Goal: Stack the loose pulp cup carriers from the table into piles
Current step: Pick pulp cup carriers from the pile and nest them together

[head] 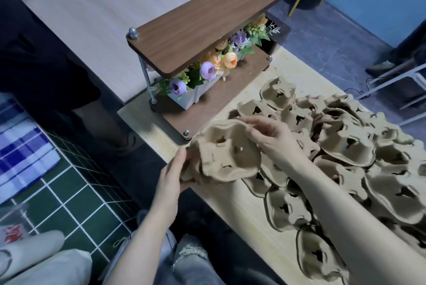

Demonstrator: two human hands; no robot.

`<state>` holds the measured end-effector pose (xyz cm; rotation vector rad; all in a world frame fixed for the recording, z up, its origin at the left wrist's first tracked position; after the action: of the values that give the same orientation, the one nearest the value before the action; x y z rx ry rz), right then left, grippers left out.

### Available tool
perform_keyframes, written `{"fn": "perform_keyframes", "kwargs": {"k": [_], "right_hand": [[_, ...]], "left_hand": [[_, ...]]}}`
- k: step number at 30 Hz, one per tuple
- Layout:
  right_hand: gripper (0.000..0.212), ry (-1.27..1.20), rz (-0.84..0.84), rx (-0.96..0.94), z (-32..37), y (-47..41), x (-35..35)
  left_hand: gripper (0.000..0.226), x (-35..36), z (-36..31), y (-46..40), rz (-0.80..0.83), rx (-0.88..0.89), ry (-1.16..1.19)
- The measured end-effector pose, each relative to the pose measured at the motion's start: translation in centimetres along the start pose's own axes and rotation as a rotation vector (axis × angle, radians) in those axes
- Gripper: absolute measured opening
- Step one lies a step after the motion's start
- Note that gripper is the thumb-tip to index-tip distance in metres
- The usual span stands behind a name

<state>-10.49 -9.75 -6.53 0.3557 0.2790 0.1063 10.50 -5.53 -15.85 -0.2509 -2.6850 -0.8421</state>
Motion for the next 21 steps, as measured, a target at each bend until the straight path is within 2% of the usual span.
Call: {"fn": "perform_keyframes", "kwargs": {"k": [4,8,10,16,21], "right_hand": [[0.021,0.077,0.036,-0.003,-0.1,0.1,1.5],[0.013,0.147,0.034,0.052,-1.5,0.4,1.7],[0.014,0.082,-0.007,0.043,-1.4,1.1,1.6],[0.029,-0.249,-0.218,0.078,-3.3,5.7,2.0],[0.051,-0.200,-0.329,0.126,-4.5,8.5,4.5]], "left_hand": [[0.058,0.5,-0.8,0.3,0.021,0.016,0.030],[0.019,0.6,-1.0,0.4,-0.041,0.023,-0.033],[0.020,0.3,-0.9,0.4,-0.082,0.017,-0.023],[0.020,-0.1,-0.3,0.4,-0.123,0.015,0.030],[0.014,-0.5,0.0,0.5,-0.134,-0.001,0.082]]}}
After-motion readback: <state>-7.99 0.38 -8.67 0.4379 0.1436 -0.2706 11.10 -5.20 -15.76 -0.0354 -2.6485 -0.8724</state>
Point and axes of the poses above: each hand's wrist, its own y-axis away from the middle knuckle, its own x-axis out of the palm, z = x × y, the point moved 8 cm from there along -y, towards the middle knuckle, and after that the axes turned 8 degrees about z, right-handed, at the moved point
